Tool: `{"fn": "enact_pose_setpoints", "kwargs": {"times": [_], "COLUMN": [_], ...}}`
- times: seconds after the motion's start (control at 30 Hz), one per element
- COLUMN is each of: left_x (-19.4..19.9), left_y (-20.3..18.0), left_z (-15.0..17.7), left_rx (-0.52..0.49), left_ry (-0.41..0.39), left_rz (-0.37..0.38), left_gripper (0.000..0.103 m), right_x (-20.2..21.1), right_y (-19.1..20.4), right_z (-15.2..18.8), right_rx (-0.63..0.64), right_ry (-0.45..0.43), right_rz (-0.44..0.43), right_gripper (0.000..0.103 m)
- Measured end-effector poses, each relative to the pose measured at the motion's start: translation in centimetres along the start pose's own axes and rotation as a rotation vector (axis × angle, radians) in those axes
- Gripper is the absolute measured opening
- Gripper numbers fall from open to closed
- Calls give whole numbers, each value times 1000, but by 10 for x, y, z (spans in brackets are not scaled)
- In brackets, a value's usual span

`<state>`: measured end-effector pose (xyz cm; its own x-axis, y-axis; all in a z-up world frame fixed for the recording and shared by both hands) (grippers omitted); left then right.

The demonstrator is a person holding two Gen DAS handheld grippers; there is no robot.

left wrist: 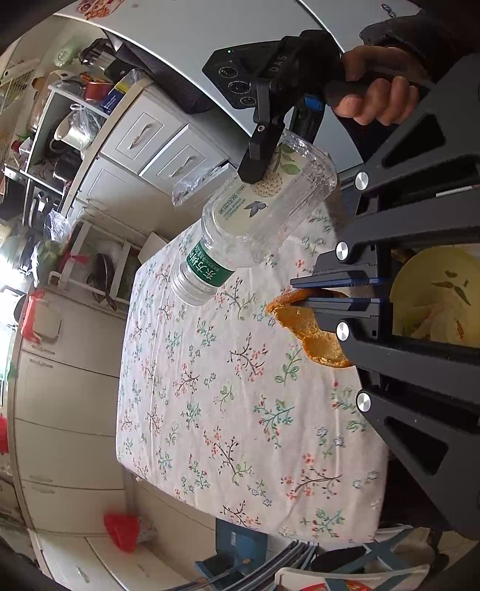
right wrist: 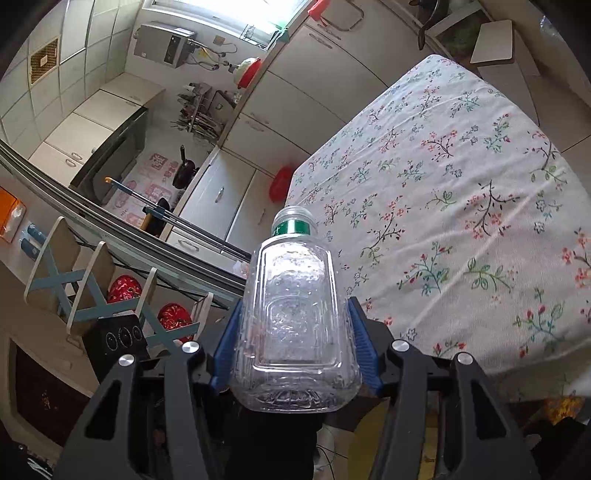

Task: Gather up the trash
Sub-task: 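Carry the peel and clear water bottle over the yellow bucket with both grippers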

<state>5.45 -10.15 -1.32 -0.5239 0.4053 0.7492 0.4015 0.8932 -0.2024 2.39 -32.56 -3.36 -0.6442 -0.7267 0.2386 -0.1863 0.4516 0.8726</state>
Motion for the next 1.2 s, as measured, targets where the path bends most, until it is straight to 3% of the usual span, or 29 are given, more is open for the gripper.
{"fn": "enact_pose_setpoints", "kwargs": {"times": [0.37,0.77,1.2], "left_x": [39,60,74], "left_y": [-20,-30,-30], "left_z": [41,83,99], "left_rx": [-17,-34,-40], "left_ry": [-12,15,16], "left_rz": [-3,1,2], "left_gripper": [4,4,4], "right_x": [33,52,52], "right_y": [8,9,11], "right_z": [46,91,115], "right_rx": [-20,-36,-36], "right_ry": [-15,17,62], "right_rz": [-56,-49,-21], "right_gripper": [55,55,55]}}
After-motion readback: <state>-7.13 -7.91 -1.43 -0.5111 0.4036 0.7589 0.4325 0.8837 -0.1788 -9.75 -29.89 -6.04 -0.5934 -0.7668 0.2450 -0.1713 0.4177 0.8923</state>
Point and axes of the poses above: each gripper's, at about its wrist camera, not at the fingertips, and x roughly against the way its jaws point, y to its left, z to its underside, the point moved 4 cm from there along -x, roughly the way its jaws point, and after that the axes turned 11 degrees about -z, right-handed, at the moved point
